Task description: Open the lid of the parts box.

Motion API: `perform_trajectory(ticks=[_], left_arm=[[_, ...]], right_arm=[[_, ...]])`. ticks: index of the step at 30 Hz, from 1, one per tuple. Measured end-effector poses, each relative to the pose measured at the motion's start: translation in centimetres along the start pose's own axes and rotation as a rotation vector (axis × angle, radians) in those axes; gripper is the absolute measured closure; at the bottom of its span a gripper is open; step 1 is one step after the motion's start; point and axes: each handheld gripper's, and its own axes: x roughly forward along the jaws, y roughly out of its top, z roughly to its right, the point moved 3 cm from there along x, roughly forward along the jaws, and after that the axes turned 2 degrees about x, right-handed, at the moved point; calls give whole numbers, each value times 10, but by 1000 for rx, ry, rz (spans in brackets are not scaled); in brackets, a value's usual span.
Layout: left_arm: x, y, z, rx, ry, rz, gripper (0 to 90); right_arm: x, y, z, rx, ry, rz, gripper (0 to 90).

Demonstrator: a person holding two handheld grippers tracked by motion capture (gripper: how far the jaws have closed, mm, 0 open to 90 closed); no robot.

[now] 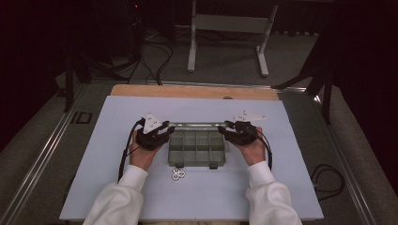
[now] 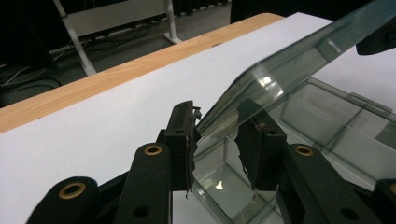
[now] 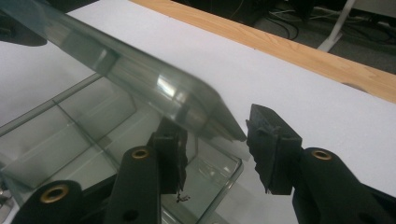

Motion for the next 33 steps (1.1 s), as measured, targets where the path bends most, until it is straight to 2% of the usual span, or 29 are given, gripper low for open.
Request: perform_trajectory(ticks=[18,33], left_arm=[[18,-4,-10,-68,32,-15,728],[33,-8,-17,-130,38,-40,739]], right_arm=[[11,1,11,77,-4,14,624],[21,-4,17,115,-27,-3,682]])
